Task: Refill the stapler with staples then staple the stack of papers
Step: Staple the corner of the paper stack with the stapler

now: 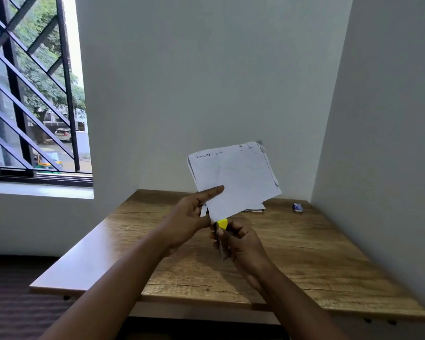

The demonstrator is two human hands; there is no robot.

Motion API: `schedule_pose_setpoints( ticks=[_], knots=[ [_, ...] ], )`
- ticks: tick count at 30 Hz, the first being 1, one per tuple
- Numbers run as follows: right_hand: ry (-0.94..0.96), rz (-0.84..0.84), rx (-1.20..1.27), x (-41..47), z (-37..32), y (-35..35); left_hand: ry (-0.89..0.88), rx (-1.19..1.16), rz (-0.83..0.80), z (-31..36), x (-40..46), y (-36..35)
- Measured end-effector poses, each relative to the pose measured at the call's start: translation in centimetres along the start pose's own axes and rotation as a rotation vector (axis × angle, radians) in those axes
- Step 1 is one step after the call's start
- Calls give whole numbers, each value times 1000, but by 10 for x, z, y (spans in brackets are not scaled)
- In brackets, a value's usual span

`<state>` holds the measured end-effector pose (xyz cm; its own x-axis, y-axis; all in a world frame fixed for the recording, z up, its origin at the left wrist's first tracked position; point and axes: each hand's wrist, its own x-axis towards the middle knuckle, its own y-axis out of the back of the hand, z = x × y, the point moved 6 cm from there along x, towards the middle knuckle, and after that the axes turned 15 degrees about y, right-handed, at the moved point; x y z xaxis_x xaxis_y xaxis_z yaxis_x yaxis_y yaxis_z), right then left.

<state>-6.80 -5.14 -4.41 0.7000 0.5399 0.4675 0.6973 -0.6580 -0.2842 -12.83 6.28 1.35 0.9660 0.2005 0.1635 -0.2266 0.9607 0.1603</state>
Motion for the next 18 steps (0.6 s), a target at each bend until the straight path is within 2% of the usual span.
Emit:
schedule_pose_setpoints(
  ticks=[9,18],
  knots=[
    [20,38,-35,3,-2,5,-10,39,-25,5,-3,-3],
    [66,18,-117,4,-3,2,5,-19,-38,0,-7,0]
  ],
)
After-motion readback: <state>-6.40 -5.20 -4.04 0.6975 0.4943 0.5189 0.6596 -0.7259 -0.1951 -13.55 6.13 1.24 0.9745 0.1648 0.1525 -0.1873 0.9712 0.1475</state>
